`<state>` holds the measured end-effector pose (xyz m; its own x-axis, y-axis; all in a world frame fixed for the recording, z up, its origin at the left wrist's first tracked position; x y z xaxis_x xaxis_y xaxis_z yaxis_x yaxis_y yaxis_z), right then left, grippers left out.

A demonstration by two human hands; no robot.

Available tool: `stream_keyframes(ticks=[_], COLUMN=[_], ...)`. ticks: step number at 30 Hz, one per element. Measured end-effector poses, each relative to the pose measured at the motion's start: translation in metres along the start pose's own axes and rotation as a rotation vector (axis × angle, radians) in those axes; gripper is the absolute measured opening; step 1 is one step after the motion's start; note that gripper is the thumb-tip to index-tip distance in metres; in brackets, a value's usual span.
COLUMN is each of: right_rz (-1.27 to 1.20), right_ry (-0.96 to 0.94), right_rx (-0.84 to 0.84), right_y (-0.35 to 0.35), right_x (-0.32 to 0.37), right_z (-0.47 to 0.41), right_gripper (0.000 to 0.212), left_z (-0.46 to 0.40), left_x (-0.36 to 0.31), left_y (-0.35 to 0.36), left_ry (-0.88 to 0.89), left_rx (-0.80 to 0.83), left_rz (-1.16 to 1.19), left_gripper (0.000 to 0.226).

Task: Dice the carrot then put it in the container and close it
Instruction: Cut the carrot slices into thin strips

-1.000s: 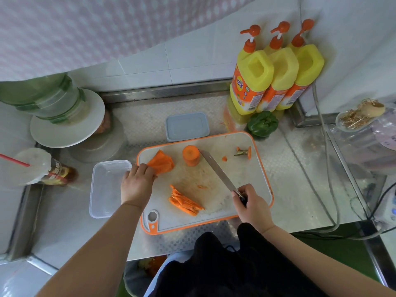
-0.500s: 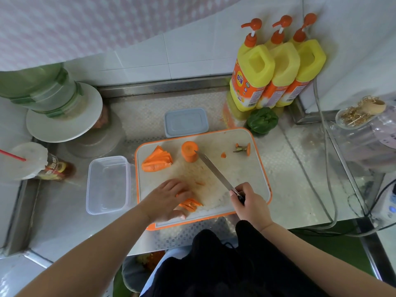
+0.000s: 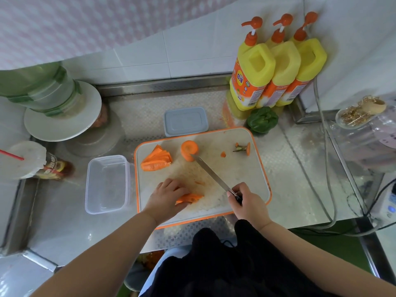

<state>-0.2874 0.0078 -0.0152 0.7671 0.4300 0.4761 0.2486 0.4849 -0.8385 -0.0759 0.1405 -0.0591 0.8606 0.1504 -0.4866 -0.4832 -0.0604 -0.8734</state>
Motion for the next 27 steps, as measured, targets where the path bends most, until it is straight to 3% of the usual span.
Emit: stream_keyframes(ticks=[7,10,18,25,27], right_rz=[0.064,0.108,0.222,0.294,0.301], right_ry=[0.005,0.039,0.069,0.06,0.065], right_rx=[0.106,0.195,0.23,0.235,0.248], right_y=[0.005,0.01,0.012,0.01,0.01], right_x=[0.006,0.009,0.011,0.012,0.014], right_z=[-0.003,-0.005,-0.01,-0.018,-0.018], right_gripper=[0.023,0.02,0.022,0.02,0.019], left_z=[-0.001,-0.005,0.03,0.046,0.046], left_x=[-0.018,-0.027,-0.017,-0.012,-0.013], left_y=[0.005,0.006,-0.005,-0.002,-0.006], left_ry=[-0.576,-0.736,-0.836,-0.801,-0.807], left_rx=[-0.118,-0.149,-0.182,-0.139,-0.266], left_rz=[0.163,0.219,0.182,0.305,0.269], left_gripper=[0.039,0.041,0.082,0.088,0.079])
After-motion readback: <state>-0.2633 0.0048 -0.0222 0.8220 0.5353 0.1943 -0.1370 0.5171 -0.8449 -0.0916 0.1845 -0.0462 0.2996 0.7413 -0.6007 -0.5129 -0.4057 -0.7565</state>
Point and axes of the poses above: each hand's wrist, its own z-axis away from the middle knuckle, its own y-axis out of the palm, x = y × z, the point moved 4 cm from there along -z, towards the middle knuckle, and after that the axes turned 7 degrees about z, right-handed, at the moved point
